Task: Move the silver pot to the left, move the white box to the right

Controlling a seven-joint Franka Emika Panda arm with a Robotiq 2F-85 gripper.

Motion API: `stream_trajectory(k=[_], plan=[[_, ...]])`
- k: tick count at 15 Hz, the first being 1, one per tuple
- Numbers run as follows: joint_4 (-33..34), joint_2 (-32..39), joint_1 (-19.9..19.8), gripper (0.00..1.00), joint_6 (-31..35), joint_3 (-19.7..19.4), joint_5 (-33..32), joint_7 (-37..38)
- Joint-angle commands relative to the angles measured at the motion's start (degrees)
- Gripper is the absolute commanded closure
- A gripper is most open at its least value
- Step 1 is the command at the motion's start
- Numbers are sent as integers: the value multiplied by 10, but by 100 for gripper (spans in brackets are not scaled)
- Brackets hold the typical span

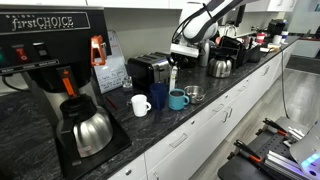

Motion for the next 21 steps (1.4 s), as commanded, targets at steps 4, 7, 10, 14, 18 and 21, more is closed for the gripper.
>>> stream_trajectory(k=[4,7,10,14,18,21], plan=[[2,-1,-3,99,21,-38,-70,84],[8,-4,-12,99,14,-43,-63,105],[2,-17,-27,99,-5,-33,-30,85],[-12,-38,-37,99,-18,-37,-15,93],[-18,-71,-61,99,-42,-50,-19,109],[-18,-87,-80,99,-47,-63,-56,147]])
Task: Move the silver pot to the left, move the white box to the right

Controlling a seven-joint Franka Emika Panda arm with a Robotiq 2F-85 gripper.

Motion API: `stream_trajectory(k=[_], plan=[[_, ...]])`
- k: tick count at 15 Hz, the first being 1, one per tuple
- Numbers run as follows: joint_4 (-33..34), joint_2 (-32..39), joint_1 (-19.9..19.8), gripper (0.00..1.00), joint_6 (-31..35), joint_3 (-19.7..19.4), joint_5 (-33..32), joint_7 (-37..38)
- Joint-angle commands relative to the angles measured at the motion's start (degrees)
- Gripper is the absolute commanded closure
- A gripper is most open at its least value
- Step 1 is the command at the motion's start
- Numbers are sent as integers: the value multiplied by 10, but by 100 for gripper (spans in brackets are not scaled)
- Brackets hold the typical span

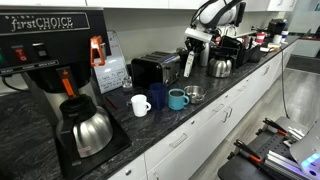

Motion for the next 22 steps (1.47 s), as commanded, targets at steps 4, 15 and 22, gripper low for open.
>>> stream_trajectory(k=[4,15,22], plan=[[-5,-1,-27,99,-39,-13,-93,112],[51,72,-19,71,-117,-18,-142,238],[56,64,-23,30,-165,-13,-124,250]])
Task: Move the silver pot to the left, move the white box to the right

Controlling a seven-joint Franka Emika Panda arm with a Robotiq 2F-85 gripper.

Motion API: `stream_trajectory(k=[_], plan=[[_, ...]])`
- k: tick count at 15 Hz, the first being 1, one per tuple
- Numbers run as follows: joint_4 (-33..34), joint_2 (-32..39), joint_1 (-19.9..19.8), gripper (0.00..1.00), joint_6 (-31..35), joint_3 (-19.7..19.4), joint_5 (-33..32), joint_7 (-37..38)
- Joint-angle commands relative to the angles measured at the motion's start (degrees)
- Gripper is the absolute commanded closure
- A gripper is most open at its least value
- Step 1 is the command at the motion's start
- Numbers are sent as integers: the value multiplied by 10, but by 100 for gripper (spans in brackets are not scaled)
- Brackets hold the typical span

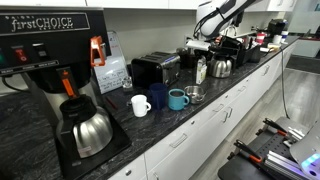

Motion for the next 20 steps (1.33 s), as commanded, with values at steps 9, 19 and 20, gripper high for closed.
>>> stream_trajectory(k=[9,19,20], plan=[[3,-2,-4,30,-15,5,2,0],[-13,-47,-7,0,20,17,10,-23],[-17,-58,-8,0,21,22,16,-38]])
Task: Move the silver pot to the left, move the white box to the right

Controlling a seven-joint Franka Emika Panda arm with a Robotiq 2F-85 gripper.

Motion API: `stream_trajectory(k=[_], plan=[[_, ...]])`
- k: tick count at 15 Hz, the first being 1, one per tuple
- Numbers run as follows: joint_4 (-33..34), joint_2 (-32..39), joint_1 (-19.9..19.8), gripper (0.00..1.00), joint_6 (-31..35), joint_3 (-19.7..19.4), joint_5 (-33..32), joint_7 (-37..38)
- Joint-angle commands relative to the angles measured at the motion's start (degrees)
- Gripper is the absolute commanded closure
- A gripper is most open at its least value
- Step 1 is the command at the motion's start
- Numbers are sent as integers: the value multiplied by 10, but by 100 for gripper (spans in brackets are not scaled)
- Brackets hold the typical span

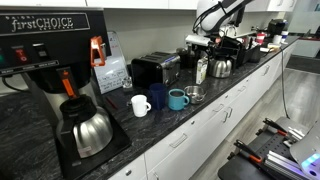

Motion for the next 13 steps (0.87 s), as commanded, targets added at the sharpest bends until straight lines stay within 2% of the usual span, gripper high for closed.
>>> stream_trajectory(k=[1,5,6,13], plan=[[-24,-43,-11,0,7,20,34,-60],[-69,-98,-15,0,1,38,101,-167],[-39,-71,-11,0,-4,35,73,-118],[-46,-76,-11,0,-3,37,77,-121]])
